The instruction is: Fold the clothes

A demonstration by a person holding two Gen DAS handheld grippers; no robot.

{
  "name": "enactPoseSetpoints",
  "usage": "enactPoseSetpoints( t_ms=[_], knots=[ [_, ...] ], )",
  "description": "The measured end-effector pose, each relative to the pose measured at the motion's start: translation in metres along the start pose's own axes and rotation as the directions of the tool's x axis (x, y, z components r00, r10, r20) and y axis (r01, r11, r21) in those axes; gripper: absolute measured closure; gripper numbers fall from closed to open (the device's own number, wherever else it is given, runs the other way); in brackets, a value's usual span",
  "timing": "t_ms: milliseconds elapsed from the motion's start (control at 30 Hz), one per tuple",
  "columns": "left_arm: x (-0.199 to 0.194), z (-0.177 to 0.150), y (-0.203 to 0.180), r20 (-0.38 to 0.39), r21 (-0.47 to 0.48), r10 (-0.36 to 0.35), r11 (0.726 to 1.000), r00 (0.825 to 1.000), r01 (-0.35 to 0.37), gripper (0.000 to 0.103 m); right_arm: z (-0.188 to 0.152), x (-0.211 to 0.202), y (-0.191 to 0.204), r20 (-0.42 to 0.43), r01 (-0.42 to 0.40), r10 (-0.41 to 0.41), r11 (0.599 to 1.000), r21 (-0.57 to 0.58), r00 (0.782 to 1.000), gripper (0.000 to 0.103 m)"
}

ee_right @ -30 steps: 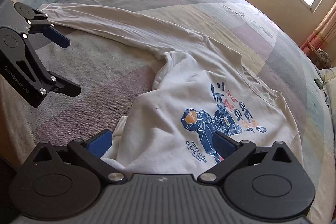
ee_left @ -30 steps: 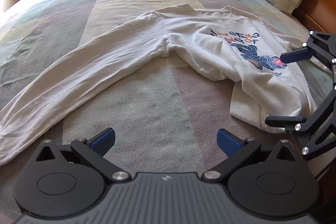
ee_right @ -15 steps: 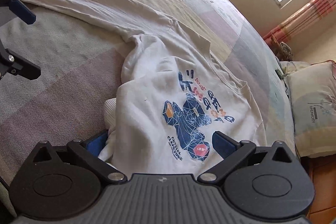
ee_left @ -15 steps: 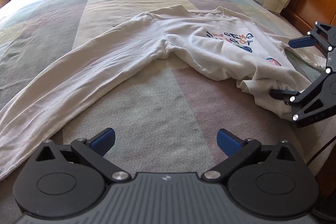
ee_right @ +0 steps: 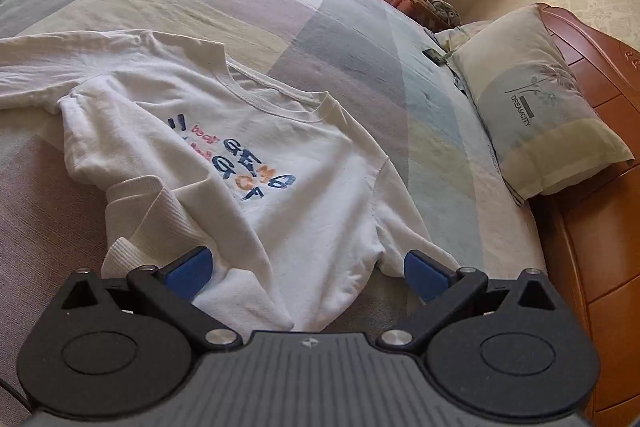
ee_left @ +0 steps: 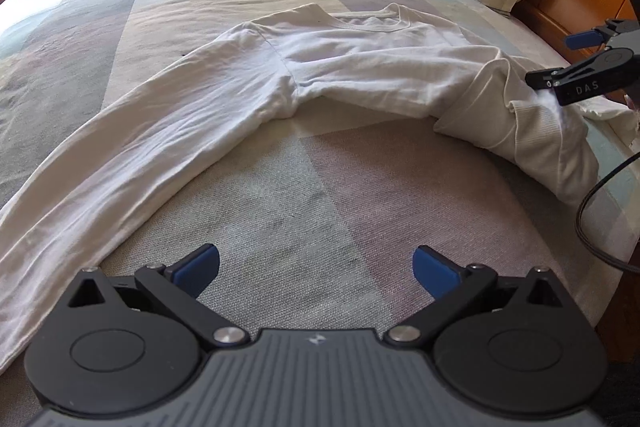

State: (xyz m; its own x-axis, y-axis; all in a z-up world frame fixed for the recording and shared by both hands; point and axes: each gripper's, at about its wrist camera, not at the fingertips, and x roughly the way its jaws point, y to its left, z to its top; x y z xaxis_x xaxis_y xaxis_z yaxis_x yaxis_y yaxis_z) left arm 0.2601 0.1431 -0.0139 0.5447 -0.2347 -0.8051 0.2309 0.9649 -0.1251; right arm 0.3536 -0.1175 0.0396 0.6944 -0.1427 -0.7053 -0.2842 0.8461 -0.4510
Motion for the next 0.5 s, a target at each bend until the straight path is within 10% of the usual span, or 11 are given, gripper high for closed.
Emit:
enactPoseSetpoints(
  t_ms=[167, 500],
  knots=[
    [0.001, 0.000, -0.005, -0.006, -0.007, 0.009, 1.000, 1.000, -0.009, 0.001, 0.003, 0.012, -0.025, -0.027, 0.038, -0.036, 0.995, 0.088, 0.999, 0.000],
    [0.003, -0.004, -0.015, 0.006, -0.094, 0.068, 0.993, 0.998, -0.067, 0.001, 0.030, -0.043, 0.027, 0.165, -0.334, 0.353, 0.933, -0.132, 0.921, 0.000]
  ],
)
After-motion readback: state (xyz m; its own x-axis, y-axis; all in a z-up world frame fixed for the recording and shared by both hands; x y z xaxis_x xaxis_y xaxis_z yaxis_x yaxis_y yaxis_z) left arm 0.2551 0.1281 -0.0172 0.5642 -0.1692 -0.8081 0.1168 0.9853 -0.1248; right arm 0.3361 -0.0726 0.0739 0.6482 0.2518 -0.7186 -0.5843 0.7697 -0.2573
